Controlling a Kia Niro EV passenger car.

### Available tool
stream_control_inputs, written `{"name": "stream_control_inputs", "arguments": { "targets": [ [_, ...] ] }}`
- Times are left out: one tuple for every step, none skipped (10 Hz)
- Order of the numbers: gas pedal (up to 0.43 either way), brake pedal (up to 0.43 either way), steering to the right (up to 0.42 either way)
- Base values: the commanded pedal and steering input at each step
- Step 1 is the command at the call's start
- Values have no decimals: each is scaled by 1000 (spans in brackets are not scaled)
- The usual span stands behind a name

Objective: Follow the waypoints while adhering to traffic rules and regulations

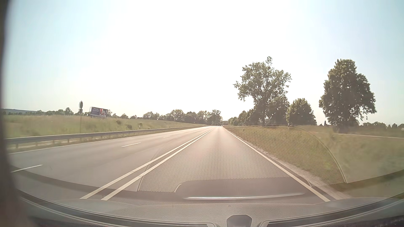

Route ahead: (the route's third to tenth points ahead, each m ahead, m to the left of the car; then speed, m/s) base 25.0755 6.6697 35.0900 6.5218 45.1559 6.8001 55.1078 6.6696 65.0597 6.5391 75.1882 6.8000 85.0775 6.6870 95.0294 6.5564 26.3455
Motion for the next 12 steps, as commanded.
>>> {"name": "stream_control_inputs", "arguments": {
  "targets": [
    [461,6,5],
    [461,6,5],
    [461,6,5],
    [461,6,5],
    [461,6,5],
    [461,6,5],
    [461,6,5],
    [461,6,5],
    [461,6,5],
    [461,6,4],
    [461,6,5],
    [461,6,5]
  ]
}}
